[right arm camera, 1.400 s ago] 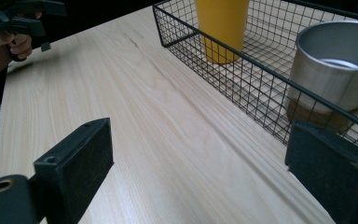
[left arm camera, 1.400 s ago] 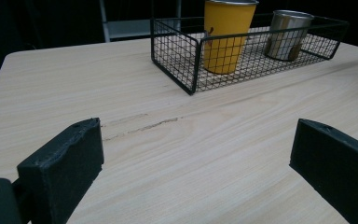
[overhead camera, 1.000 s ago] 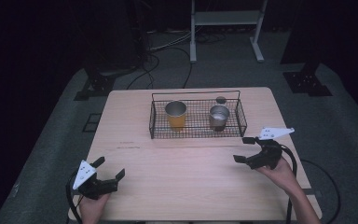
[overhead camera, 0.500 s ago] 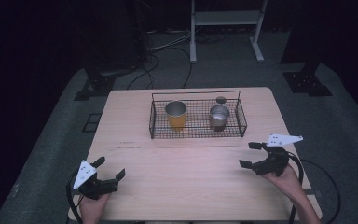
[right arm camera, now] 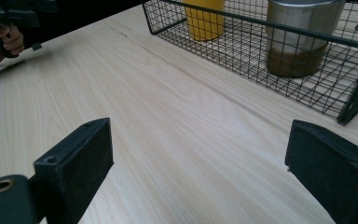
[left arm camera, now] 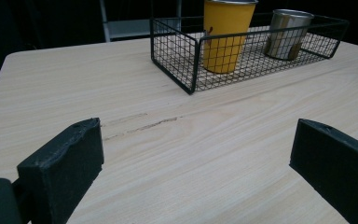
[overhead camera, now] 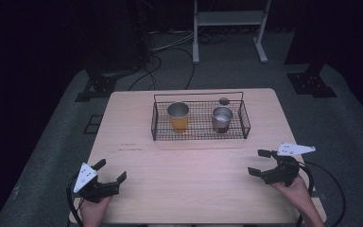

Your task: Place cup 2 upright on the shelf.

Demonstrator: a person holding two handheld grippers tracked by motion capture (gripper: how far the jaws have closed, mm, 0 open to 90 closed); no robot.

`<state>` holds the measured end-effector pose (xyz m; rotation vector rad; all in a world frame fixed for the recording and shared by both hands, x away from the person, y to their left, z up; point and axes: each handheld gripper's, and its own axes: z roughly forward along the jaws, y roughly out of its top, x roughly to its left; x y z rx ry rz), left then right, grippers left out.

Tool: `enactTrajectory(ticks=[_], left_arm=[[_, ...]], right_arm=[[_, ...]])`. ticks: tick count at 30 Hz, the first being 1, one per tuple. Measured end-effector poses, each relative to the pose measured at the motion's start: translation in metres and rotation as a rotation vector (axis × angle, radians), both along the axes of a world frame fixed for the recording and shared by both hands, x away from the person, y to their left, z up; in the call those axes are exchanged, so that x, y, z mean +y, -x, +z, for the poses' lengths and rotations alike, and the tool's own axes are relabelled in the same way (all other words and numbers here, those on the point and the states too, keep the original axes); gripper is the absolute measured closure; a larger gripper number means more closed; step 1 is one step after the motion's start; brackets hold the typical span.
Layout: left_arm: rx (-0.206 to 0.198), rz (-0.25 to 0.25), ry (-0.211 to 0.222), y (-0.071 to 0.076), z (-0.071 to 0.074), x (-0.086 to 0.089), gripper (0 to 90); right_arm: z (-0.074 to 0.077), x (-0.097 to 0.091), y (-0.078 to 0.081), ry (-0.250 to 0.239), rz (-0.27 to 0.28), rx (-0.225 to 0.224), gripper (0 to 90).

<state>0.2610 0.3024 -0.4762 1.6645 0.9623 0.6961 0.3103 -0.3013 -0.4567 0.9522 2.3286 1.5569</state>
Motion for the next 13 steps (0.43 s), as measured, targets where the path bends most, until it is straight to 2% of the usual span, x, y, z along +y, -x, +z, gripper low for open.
enactTrajectory(ticks=[13], left_arm=[[0.002, -0.004, -0.002, -0.001, 0.0, -0.001, 1.7]], right_arm=[[-0.011, -0.006, 0.012, -0.007, -0.038, -0.005, 6.5]])
